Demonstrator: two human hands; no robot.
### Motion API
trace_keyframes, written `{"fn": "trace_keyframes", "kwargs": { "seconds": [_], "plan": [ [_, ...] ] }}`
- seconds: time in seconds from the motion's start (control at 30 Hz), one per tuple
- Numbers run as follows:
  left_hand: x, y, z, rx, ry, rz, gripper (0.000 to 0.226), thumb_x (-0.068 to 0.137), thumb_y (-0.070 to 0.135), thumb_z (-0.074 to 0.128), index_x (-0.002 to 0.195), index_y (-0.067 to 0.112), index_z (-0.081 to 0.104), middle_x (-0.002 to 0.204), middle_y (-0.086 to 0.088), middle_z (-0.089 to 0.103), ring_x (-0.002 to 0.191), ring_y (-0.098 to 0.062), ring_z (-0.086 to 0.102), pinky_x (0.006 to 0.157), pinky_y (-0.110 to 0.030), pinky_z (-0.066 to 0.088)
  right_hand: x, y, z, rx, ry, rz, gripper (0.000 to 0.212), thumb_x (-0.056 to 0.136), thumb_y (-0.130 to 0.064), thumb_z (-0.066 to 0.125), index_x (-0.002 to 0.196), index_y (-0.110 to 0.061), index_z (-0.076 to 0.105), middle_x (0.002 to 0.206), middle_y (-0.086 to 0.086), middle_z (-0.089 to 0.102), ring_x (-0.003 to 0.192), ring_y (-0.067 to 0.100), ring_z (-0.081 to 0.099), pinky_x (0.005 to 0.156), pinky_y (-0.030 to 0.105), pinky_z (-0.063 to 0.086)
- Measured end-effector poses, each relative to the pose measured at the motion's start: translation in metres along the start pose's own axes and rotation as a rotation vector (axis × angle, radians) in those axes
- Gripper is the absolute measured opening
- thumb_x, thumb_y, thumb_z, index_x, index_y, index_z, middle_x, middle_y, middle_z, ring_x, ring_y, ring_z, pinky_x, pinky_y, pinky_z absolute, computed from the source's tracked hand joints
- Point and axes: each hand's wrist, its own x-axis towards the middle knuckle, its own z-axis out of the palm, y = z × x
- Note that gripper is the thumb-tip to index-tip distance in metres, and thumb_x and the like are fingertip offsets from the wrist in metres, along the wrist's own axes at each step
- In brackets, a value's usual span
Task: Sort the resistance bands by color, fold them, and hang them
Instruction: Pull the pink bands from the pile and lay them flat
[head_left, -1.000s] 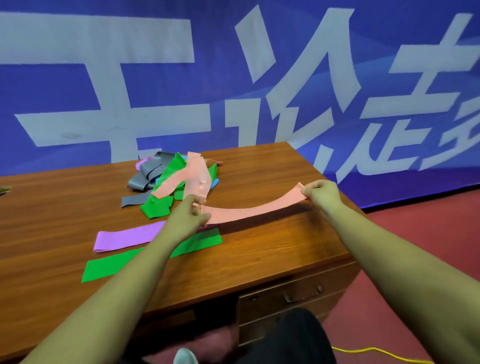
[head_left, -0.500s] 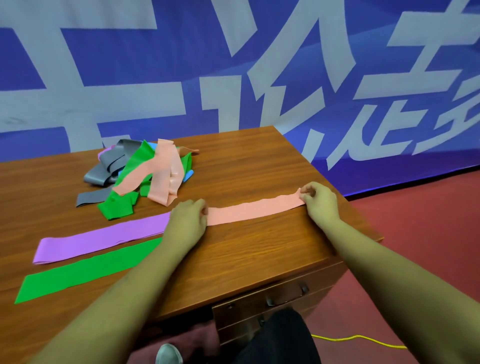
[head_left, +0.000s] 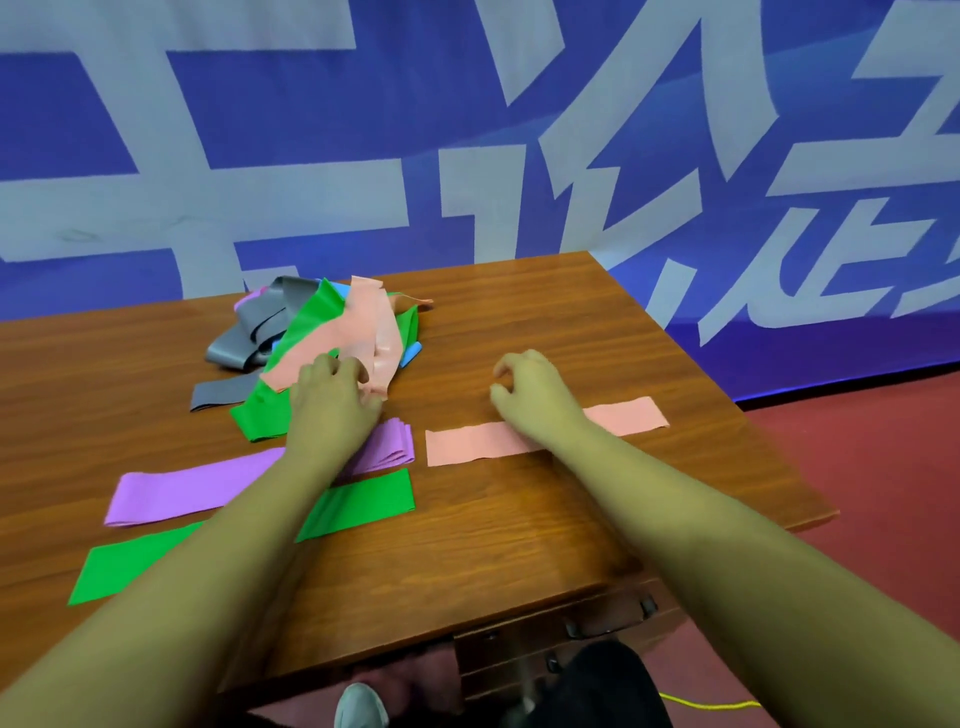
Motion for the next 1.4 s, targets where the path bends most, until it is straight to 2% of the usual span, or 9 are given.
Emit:
{"fn": "trace_keyframes", "kwargs": {
  "seconds": [0.17, 0.33, 0.6, 0.8, 0.9, 1.0, 1.17, 1.27, 1.4],
  "plan": [
    [0.020, -0.027, 0.005, 0.022, -0.143, -0.101, 0.049, 0.082, 0.029, 0.067, 0.124, 0.006, 0.055, 0.120, -0.022, 0.055, 0.112, -0.041, 0.050, 0.096, -0.046, 0.041, 0.031, -0.054, 0.049, 0.040, -0.110, -0.039, 0.033, 0.090, -0.025, 0.060, 0.118, -0.009, 0.062, 0.116, 0.008, 0.060, 0.104, 0.023, 0.058, 0.088, 0.035, 0.050],
    [0.029, -0.045, 0.014, -0.115, -0.171, -0.076, 0.023, 0.082, 0.026, 0.068, 0.099, 0.010, 0.070, 0.100, -0.018, 0.059, 0.094, -0.039, 0.058, 0.082, -0.040, 0.046, 0.052, -0.077, 0.085, 0.083, -0.180, -0.082, 0.023, 0.081, -0.025, 0.068, 0.094, -0.006, 0.070, 0.096, 0.011, 0.069, 0.090, 0.026, 0.063, 0.078, 0.038, 0.052],
    [0.032, -0.046, -0.003, -0.339, -0.057, 0.024, 0.010, 0.082, 0.021, 0.071, 0.084, 0.015, 0.064, 0.070, -0.003, 0.057, 0.072, -0.024, 0.052, 0.061, -0.031, 0.027, 0.068, -0.079, 0.109, 0.118, -0.115, -0.013, 0.013, 0.079, -0.022, 0.068, 0.078, -0.009, 0.069, 0.084, 0.008, 0.070, 0.083, 0.027, 0.064, 0.076, 0.043, 0.054],
    [0.041, -0.040, -0.045, -0.459, 0.042, 0.040, 0.013, 0.089, 0.028, 0.066, 0.089, 0.015, 0.061, 0.075, -0.003, 0.062, 0.073, -0.023, 0.055, 0.064, -0.035, 0.040, 0.064, -0.101, 0.066, 0.445, 0.055, -0.103, 0.007, 0.079, -0.011, 0.071, 0.081, -0.006, 0.068, 0.084, 0.007, 0.070, 0.080, 0.023, 0.062, 0.074, 0.035, 0.048],
    [0.047, -0.028, -0.080, -0.517, 0.118, 0.122, 0.016, 0.092, 0.031, 0.063, 0.088, 0.015, 0.060, 0.081, -0.003, 0.063, 0.077, -0.020, 0.056, 0.067, -0.032, 0.041, 0.066, -0.125, 0.026, 0.518, 0.121, -0.144, 0.012, 0.078, -0.008, 0.071, 0.075, -0.017, 0.063, 0.090, 0.006, 0.067, 0.079, 0.017, 0.058, 0.073, 0.027, 0.043],
    [0.053, -0.011, -0.121, -0.549, 0.178, 0.136, 0.013, 0.092, 0.033, 0.061, 0.090, 0.021, 0.059, 0.078, 0.000, 0.063, 0.073, -0.018, 0.055, 0.064, -0.031, 0.040, 0.060, -0.153, -0.014, 0.637, 0.152, -0.144, 0.018, 0.079, -0.009, 0.069, 0.072, -0.022, 0.061, 0.090, 0.011, 0.068, 0.076, 0.028, 0.065, 0.069, 0.036, 0.055],
    [0.048, 0.012, -0.183, -0.793, 0.160, 0.167, 0.011, 0.093, 0.026, 0.061, 0.083, 0.024, 0.056, 0.077, -0.010, 0.069, 0.064, -0.016, 0.066, 0.061, -0.028, 0.049, 0.039, -0.192, -0.070, 0.864, 0.102, -0.145, 0.012, 0.084, -0.003, 0.062, 0.076, -0.011, 0.060, 0.065, 0.010, 0.061, 0.056, 0.022, 0.058, 0.048, 0.026, 0.044],
    [0.035, 0.019, -0.206, -0.947, 0.160, 0.124, 0.010, 0.092, 0.019, 0.062, 0.093, 0.017, 0.052, 0.060, 0.002, 0.066, 0.047, -0.006, 0.053, 0.048, -0.019, 0.040, 0.026, -0.204, -0.089, 0.869, 0.132, -0.147, 0.013, 0.083, -0.006, 0.063, 0.074, -0.014, 0.058, 0.058, 0.002, 0.051, 0.050, 0.016, 0.046, 0.046, 0.024, 0.035],
    [0.021, 0.014, -0.223, -1.059, 0.132, 0.110, 0.012, 0.092, 0.016, 0.063, 0.102, 0.017, 0.055, 0.071, -0.011, 0.065, 0.049, -0.012, 0.053, 0.050, -0.021, 0.040, 0.009, -0.210, -0.098, 0.857, 0.027, -0.141, 0.010, 0.081, -0.012, 0.068, 0.088, -0.019, 0.063, 0.045, -0.013, 0.049, 0.044, 0.008, 0.042, 0.047, 0.023, 0.032]
  ]
}}
